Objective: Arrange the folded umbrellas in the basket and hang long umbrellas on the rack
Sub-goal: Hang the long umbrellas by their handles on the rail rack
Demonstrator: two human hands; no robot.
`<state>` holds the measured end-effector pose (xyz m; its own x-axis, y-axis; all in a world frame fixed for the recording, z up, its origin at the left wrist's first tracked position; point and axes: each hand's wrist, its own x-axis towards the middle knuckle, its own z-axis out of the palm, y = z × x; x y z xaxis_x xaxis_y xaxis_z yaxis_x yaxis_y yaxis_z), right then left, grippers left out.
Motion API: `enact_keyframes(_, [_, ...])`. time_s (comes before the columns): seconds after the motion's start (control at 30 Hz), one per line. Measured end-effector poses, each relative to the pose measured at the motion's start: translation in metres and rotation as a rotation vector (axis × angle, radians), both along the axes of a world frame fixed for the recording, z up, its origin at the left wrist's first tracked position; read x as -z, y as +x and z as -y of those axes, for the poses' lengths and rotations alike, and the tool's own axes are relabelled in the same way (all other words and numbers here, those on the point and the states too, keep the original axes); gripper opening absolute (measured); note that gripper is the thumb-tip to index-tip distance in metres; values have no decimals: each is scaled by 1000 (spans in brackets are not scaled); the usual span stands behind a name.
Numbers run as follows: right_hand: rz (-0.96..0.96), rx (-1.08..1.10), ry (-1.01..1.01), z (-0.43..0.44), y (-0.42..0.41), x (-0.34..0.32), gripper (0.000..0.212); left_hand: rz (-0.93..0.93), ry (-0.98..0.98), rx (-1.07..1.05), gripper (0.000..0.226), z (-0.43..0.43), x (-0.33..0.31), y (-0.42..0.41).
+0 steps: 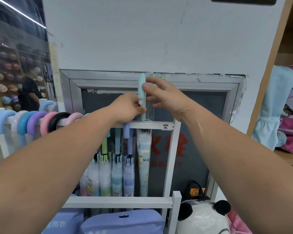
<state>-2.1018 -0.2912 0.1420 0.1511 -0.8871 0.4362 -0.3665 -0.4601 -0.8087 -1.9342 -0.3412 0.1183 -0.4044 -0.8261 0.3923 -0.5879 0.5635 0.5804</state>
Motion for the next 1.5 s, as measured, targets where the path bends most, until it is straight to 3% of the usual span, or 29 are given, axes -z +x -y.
enact_keyframes(0.13, [-66, -17, 1, 0, 2, -1, 58, 101, 17, -7, 24, -2, 4, -2])
enact_keyframes(0.27, [-103, -37, 8, 4, -4, -1, 51, 144, 10, -11, 26, 0, 5, -1])
enact_keyframes(0.47, [-78, -46, -15, 14, -11, 10, 45, 264, -19, -31, 13, -3, -3, 9])
enact_keyframes(0.5, [-98, -37, -24, 16, -11, 14, 44, 222, -23, -32, 5, -4, -6, 13])
enact_keyframes(0.67, [-193, -19, 1, 19, -7, 21, 37, -285, 122, 65, 28, -11, -15, 30])
enact_keyframes(0.77, [-291, -2, 10, 21, -1, 24, 47, -222, 165, 177, 24, -21, -10, 30])
enact_keyframes(0.9, [-436, 6, 38, 22, 5, 37, 73, -45, 126, 146, 17, -21, -2, 36])
enact_keyframes(1.13, [-623, 32, 83, 24, 6, 40, 82, 111, 9, 87, 20, -16, 6, 35])
enact_keyframes(1.3, [-715, 103, 34, 22, 7, 45, 66, 244, -93, 70, 30, -14, 14, 35])
enact_keyframes(1.5, [-808, 184, -44, 17, 8, 51, 71, 262, -159, 53, 30, -14, 21, 38])
